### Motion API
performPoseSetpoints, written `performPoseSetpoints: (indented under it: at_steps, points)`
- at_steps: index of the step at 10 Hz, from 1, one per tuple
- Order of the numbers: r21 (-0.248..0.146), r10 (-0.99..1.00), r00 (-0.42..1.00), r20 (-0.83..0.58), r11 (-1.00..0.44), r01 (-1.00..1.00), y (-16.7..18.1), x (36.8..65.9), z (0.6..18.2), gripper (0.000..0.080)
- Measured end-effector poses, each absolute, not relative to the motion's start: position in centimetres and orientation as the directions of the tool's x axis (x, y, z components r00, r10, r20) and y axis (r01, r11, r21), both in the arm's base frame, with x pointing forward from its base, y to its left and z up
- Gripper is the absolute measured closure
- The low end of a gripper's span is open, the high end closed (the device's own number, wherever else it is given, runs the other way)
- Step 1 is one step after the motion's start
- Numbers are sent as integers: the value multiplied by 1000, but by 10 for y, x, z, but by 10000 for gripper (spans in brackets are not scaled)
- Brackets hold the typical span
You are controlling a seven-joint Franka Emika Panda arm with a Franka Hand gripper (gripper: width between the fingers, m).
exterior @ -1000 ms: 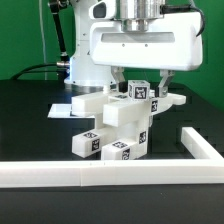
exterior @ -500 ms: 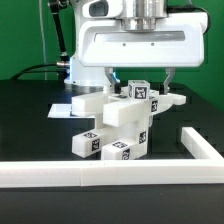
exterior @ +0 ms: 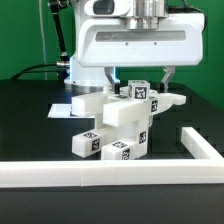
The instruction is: Assemble chair
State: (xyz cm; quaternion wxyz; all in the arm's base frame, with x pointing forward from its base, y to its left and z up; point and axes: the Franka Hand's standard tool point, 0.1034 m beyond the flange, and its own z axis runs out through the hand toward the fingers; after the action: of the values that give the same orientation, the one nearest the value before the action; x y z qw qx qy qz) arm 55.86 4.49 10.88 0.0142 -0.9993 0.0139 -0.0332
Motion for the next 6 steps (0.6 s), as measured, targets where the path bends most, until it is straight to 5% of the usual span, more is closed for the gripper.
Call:
performPoseSetpoints:
  at_steps: [2,3,4,6]
  points:
    - [-29,-29,997,65,-999,-27,44,559,108,406]
    - [-29,-29,997,65,-999,-27,44,558,108,406]
    - [-30,-46,997,64,-999,-45,44,558,108,524]
    - [-32,-73,995,64,-997,-71,44,558,108,524]
